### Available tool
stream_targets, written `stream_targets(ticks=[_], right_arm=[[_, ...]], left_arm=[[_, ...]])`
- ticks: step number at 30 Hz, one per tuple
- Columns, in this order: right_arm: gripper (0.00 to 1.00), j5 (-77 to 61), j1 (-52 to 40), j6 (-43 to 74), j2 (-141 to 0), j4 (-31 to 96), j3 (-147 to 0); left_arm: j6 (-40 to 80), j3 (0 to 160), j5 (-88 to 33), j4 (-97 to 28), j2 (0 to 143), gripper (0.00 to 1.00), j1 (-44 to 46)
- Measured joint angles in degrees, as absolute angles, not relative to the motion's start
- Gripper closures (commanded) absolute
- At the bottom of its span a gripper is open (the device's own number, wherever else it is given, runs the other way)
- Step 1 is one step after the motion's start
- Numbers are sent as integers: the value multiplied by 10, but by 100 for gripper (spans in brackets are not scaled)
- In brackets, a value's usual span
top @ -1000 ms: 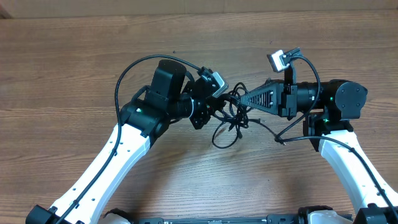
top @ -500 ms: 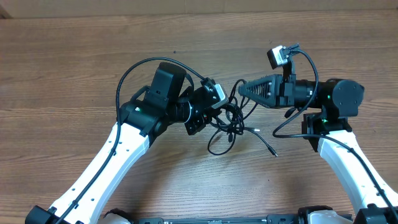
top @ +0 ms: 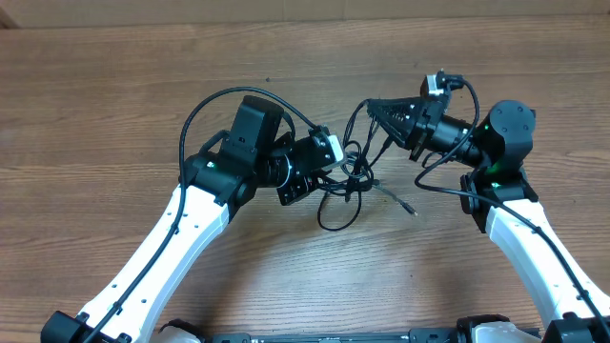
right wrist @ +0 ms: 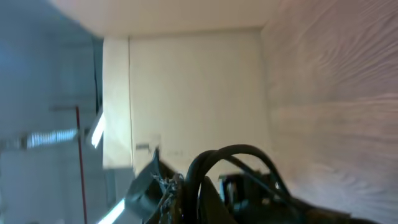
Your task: Untangle cables
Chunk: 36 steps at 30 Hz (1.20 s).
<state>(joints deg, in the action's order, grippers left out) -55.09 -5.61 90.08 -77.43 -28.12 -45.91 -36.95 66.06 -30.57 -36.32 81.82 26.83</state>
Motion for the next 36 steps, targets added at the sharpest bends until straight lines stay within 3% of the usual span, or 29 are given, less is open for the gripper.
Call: stream_targets(ticks=[9,12,15,19,20,33,36], right_arm=[[96,-400,-49,844,-773,-204,-460],[71,-380,-49,809,-773,-169,-460],[65,-385,-49,756,-773,-130,-463],[46,-422,-49,690,-773,-84,-464],[37,-436,-49,672,-773,-79,-464],[32,-591,-81,415,-773,-37,-464],[40,-578,-98,359,-773,5,-465]], left_arm=[[-420,645,-351,-393,832,96,269],[-424,644,-358,-394,834,96,269],[-422,644,-353,-393,834,96,269],[-391,644,-300,-392,834,96,269],[-378,644,-281,-391,834,96,269],[-288,644,-212,-364,834,96,269],[-281,644,-220,-364,834,96,269]])
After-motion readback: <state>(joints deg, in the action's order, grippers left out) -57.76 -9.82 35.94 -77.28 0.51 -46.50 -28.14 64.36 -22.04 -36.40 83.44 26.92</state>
